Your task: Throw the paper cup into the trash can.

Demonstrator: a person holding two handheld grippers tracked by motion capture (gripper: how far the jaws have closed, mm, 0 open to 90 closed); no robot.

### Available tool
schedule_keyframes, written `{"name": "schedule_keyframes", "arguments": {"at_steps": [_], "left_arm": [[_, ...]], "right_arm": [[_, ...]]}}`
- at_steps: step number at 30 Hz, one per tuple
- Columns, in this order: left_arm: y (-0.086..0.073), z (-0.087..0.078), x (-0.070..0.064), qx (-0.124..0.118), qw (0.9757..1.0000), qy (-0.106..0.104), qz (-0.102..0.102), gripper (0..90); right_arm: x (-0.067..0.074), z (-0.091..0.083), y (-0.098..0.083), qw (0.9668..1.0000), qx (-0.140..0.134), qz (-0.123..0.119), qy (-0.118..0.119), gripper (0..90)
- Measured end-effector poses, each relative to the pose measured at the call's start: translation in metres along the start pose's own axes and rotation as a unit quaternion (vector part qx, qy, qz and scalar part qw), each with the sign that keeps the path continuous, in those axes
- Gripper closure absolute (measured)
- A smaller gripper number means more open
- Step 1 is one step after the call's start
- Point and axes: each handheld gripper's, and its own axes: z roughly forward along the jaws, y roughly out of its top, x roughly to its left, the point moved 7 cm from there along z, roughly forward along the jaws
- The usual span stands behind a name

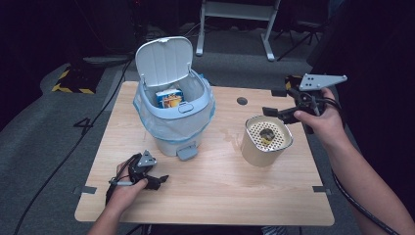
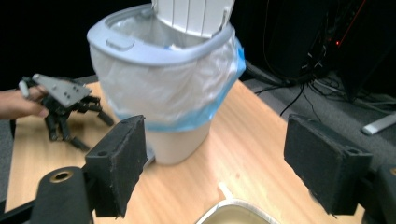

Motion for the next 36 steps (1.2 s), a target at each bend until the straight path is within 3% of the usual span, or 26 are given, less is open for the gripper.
{"name": "schedule_keyframes", "arguments": {"at_steps": [4,13,16,28,33,36], "left_arm": [[0.000,0.000,0.000,0.000,1.0000,0.000,0.000,15.2],[0.000,0.000,0.000,0.000,1.0000,0.000,0.000,15.3],[0.000,0.000,0.000,0.000,1.0000,0.000,0.000,15.3],[0.000,0.000,0.000,0.000,1.0000,0.000,0.000,15.2],[0.000,0.000,0.000,0.000,1.0000,0.000,0.000,15.2],[0.000,0.000,0.000,0.000,1.0000,0.000,0.000,15.2]], "right_arm": [[0.008,-0.012,-0.026,0.9997,0.021,-0.006,-0.007,21.6],[0.022,-0.026,-0.058,0.9997,0.023,0.011,-0.003,21.7],[0.031,-0.029,-0.077,0.9994,0.029,0.018,0.000,21.7],[0.055,-0.031,-0.132,0.9985,0.041,0.037,0.002,21.5],[0.065,-0.027,-0.163,0.9973,0.042,0.061,0.001,21.3],[0.067,-0.025,-0.170,0.9968,0.043,0.067,-0.001,21.3]]}}
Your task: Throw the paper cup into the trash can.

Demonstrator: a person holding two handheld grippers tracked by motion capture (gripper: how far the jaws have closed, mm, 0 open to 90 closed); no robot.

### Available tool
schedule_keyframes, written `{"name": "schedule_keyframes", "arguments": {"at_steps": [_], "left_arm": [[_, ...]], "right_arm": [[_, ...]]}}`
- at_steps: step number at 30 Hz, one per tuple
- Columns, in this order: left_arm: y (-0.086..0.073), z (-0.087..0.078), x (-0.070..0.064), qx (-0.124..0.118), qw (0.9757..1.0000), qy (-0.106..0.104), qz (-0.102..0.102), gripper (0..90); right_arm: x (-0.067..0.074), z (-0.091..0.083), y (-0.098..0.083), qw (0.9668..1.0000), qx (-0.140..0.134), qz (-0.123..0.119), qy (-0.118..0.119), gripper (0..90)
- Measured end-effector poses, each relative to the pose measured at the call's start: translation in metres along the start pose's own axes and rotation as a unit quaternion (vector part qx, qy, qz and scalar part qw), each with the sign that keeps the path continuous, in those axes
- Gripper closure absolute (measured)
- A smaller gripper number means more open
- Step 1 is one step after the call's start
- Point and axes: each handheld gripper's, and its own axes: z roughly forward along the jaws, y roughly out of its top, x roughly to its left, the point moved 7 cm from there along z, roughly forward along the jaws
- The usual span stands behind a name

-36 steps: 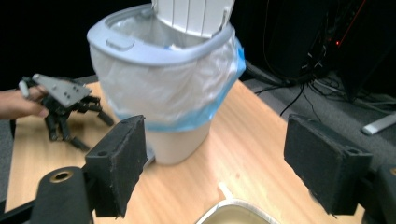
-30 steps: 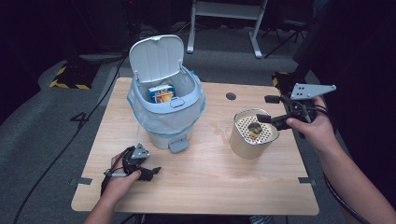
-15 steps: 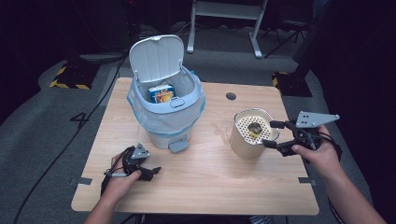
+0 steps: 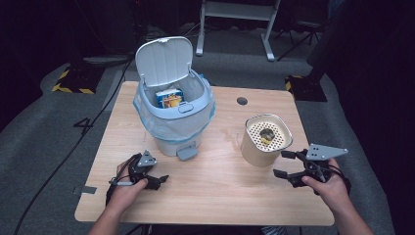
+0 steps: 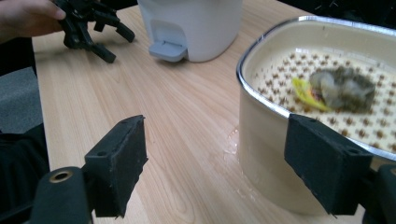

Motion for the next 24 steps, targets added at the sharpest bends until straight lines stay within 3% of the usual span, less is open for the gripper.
{"name": "schedule_keyframes", "arguments": {"at_steps": [11,24], "left_arm": [[0.000,0.000,0.000,0.000,1.0000,0.000,0.000,15.2],[0.000,0.000,-0.001,0.001,0.9999,0.008,-0.007,15.2]], "right_arm": [[-0.009,0.025,-0.051,0.9989,0.033,0.027,-0.017,20.9],[-0.019,0.046,-0.085,0.9961,0.060,0.040,-0.052,20.2]]}}
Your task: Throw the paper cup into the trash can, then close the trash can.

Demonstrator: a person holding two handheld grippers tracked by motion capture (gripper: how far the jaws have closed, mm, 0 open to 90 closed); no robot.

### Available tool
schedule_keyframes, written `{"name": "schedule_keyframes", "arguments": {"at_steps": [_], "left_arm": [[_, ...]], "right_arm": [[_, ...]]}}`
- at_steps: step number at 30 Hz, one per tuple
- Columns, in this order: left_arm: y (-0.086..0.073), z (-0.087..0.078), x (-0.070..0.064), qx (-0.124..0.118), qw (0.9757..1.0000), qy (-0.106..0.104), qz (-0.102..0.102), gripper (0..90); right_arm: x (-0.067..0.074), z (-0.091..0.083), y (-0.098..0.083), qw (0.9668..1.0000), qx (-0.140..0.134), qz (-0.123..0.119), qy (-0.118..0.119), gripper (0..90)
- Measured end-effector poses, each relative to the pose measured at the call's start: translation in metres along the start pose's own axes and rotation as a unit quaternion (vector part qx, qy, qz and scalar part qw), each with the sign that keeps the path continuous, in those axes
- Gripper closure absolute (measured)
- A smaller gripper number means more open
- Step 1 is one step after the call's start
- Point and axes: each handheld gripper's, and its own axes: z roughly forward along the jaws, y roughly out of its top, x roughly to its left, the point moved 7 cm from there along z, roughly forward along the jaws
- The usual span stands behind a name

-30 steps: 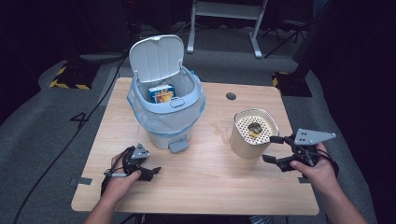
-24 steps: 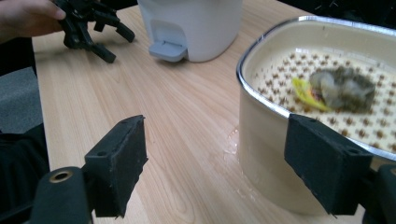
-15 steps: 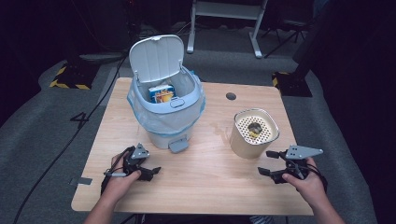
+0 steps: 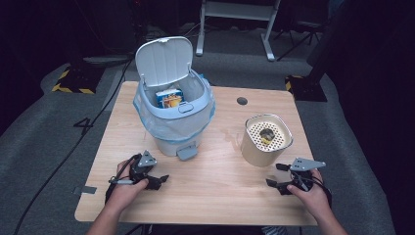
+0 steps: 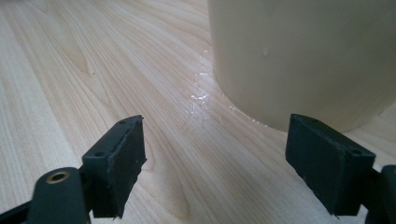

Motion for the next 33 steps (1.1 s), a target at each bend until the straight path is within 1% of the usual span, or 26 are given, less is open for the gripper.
{"name": "schedule_keyframes", "arguments": {"at_steps": [1,3,6,8,9,10,11,19,20,22,23,24,25,26,27,28,29,30,31,33], "left_arm": [[0.000,0.000,0.000,0.000,1.0000,0.000,0.000,15.2],[0.000,0.000,0.000,0.000,1.0000,0.002,-0.002,15.2],[0.000,0.000,-0.001,-0.001,1.0000,0.005,-0.007,15.2],[0.000,0.000,-0.002,0.000,1.0000,0.002,-0.006,14.9],[-0.001,0.000,-0.002,0.000,1.0000,0.004,-0.009,14.6],[-0.001,0.000,-0.002,0.000,0.9999,0.005,-0.011,14.6],[-0.001,0.000,-0.002,0.000,0.9999,0.008,-0.014,14.5],[-0.001,-0.001,-0.004,0.000,0.9996,0.015,-0.022,14.8],[-0.001,-0.001,-0.004,-0.002,0.9995,0.019,-0.024,15.0],[-0.001,-0.003,-0.004,-0.001,0.9994,0.020,-0.028,18.1],[-0.001,-0.005,-0.005,-0.004,0.9994,0.015,-0.030,24.0],[0.000,-0.008,-0.005,-0.010,0.9991,0.000,-0.041,32.5],[0.002,-0.011,-0.005,-0.019,0.9983,-0.010,-0.054,35.4],[0.003,-0.014,-0.004,-0.026,0.9979,-0.016,-0.057,32.9],[0.003,-0.016,-0.003,-0.028,0.9978,-0.017,-0.057,37.0],[0.002,-0.018,-0.002,-0.029,0.9981,-0.017,-0.052,37.0],[0.002,-0.023,-0.002,-0.033,0.9983,-0.021,-0.043,36.8],[0.002,-0.023,-0.002,-0.033,0.9983,-0.021,-0.043,37.4],[0.002,-0.025,-0.002,-0.036,0.9984,-0.025,-0.036,37.4],[0.002,-0.031,-0.001,-0.042,0.9982,-0.030,-0.031,39.6]], "right_arm": [[0.000,0.001,-0.001,1.0000,0.002,0.000,-0.001,20.0],[0.000,0.004,-0.004,0.9999,0.011,-0.009,-0.009,19.3],[0.001,0.008,-0.007,0.9997,0.018,-0.012,-0.014,18.9],[0.001,0.012,-0.010,0.9994,0.026,-0.015,-0.017,18.2],[0.003,0.017,-0.015,0.9989,0.044,-0.011,-0.013,16.6],[0.003,0.017,-0.015,0.9989,0.044,-0.011,-0.013,16.6],[0.004,0.020,-0.016,0.9987,0.042,-0.019,-0.024,14.0],[0.005,0.021,-0.016,0.9985,0.043,-0.015,-0.030,13.4],[0.005,0.021,-0.016,0.9985,0.043,-0.015,-0.030,13.4],[0.005,0.021,-0.016,0.9985,0.043,-0.015,-0.030,13.4],[0.005,0.021,-0.016,0.9985,0.043,-0.015,-0.030,13.4],[0.005,0.021,-0.015,0.9985,0.043,-0.015,-0.030,13.3],[0.005,0.022,-0.015,0.9985,0.043,-0.016,-0.029,13.4],[0.005,0.022,-0.015,0.9986,0.042,-0.015,-0.029,13.3],[0.005,0.022,-0.015,0.9986,0.042,-0.016,-0.029,13.4],[0.005,0.022,-0.015,0.9986,0.042,-0.016,-0.029,13.4],[0.005,0.022,-0.015,0.9985,0.042,-0.016,-0.029,13.3],[0.005,0.022,-0.015,0.9985,0.042,-0.016,-0.029,13.3],[0.005,0.022,-0.015,0.9986,0.042,-0.016,-0.029,13.3],[0.005,0.022,-0.015,0.9986,0.042,-0.016,-0.029,13.4]]}}
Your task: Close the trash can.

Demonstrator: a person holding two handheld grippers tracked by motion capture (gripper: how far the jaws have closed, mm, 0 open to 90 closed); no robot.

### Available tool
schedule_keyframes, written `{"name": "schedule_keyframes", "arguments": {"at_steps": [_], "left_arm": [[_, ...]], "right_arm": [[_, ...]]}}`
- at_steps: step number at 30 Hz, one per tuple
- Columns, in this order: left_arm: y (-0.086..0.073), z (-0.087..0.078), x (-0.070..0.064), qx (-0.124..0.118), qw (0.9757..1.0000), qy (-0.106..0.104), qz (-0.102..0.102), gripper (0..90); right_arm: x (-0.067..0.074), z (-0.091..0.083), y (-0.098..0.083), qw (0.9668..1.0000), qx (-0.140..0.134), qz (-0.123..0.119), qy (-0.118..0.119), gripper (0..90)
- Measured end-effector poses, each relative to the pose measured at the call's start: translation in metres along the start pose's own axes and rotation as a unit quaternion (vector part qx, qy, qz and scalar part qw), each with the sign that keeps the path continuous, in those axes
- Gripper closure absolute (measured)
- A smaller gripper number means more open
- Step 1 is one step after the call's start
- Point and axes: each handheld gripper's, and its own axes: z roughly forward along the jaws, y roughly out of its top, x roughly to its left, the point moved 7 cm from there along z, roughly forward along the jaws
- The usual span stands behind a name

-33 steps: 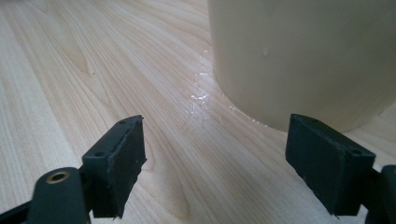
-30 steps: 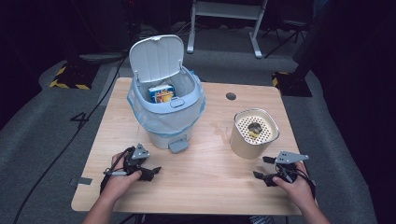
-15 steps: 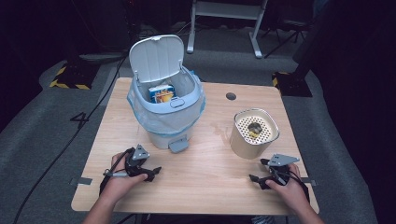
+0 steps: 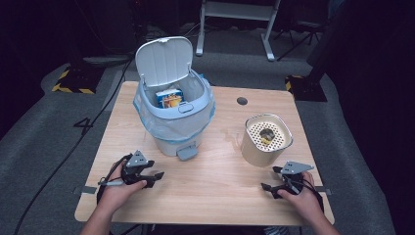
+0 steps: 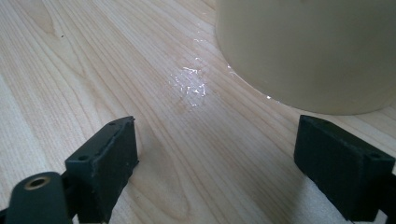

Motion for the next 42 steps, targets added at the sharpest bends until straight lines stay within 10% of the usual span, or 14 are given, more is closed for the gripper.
{"name": "schedule_keyframes", "arguments": {"at_steps": [17,42], "left_arm": [[0.051,-0.059,-0.009,-0.084,0.9950,-0.053,0.009,53.4],[0.146,-0.134,0.025,-0.162,0.9859,-0.037,0.022,82.2]], "right_arm": [[0.000,0.000,0.000,1.0000,0.000,-0.002,0.003,13.4],[-0.001,0.000,0.001,1.0000,-0.002,0.000,0.002,15.3]]}}
